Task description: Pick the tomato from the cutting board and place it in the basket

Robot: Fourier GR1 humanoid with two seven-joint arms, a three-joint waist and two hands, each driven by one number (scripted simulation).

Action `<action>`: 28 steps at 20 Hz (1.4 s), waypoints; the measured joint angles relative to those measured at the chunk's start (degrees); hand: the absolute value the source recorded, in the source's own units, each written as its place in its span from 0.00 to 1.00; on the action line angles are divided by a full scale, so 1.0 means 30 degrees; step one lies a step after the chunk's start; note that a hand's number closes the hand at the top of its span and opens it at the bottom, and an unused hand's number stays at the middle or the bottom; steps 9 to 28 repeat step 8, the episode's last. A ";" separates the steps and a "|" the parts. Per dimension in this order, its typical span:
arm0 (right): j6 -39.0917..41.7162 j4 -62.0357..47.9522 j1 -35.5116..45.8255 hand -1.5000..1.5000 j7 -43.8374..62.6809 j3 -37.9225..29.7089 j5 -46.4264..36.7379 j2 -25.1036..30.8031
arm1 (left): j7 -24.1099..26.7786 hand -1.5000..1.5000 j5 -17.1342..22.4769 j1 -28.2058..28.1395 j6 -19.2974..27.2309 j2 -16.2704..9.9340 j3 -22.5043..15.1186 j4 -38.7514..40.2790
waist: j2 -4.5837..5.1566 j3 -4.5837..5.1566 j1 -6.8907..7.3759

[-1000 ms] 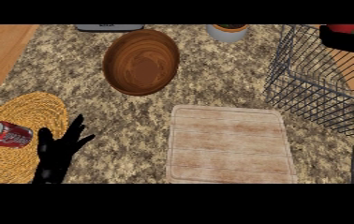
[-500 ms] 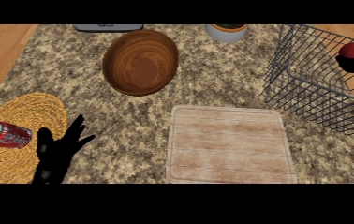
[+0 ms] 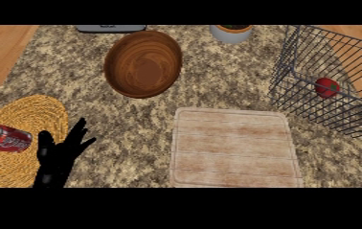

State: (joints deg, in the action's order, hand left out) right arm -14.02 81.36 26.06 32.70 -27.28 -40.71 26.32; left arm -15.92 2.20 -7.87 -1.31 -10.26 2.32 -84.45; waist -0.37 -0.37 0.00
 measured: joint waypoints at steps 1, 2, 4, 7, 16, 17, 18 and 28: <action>-0.0054 0.0338 -0.0122 0.00 0.0032 -0.0304 0.0313 0.0070 | 0.0146 0.50 -0.0033 0.0008 -0.0013 0.0027 0.0027 0.0134 | -0.0010 -0.0005 -0.0019; -0.0250 0.0422 -0.0101 0.00 0.0120 -0.0541 0.0474 0.0102 | -0.0223 0.50 -0.0009 0.0126 -0.0042 -0.0037 0.0068 0.0089 | -0.0006 -0.0001 -0.0010; -0.0057 0.1227 -0.0702 0.00 0.0318 -0.1315 0.1218 0.0321 | 0.0131 0.50 -0.0061 0.0039 -0.0090 -0.0010 0.0118 0.0223 | -0.0031 -0.0002 -0.0079; 0.0148 0.2291 -0.1994 0.00 0.0358 -0.2608 0.2140 0.0727 | -0.0019 0.50 -0.0319 -0.0127 0.0172 0.0139 0.0034 -0.0066 | -0.0045 -0.0004 -0.0155; 0.0489 0.2907 -0.2703 0.00 0.0483 -0.3036 0.2470 0.0834 | 0.0014 0.50 -0.0215 -0.0298 0.0065 0.0122 0.0050 -0.0273 | -0.0056 0.0013 -0.0217; 0.0489 0.2907 -0.2703 0.00 0.0483 -0.3036 0.2470 0.0834 | 0.0014 0.50 -0.0215 -0.0298 0.0065 0.0122 0.0050 -0.0273 | -0.0056 0.0013 -0.0217; 0.0489 0.2907 -0.2703 0.00 0.0483 -0.3036 0.2470 0.0834 | 0.0014 0.50 -0.0215 -0.0298 0.0065 0.0122 0.0050 -0.0273 | -0.0056 0.0013 -0.0217; 0.0489 0.2907 -0.2703 0.00 0.0483 -0.3036 0.2470 0.0834 | 0.0014 0.50 -0.0215 -0.0298 0.0065 0.0122 0.0050 -0.0273 | -0.0056 0.0013 -0.0217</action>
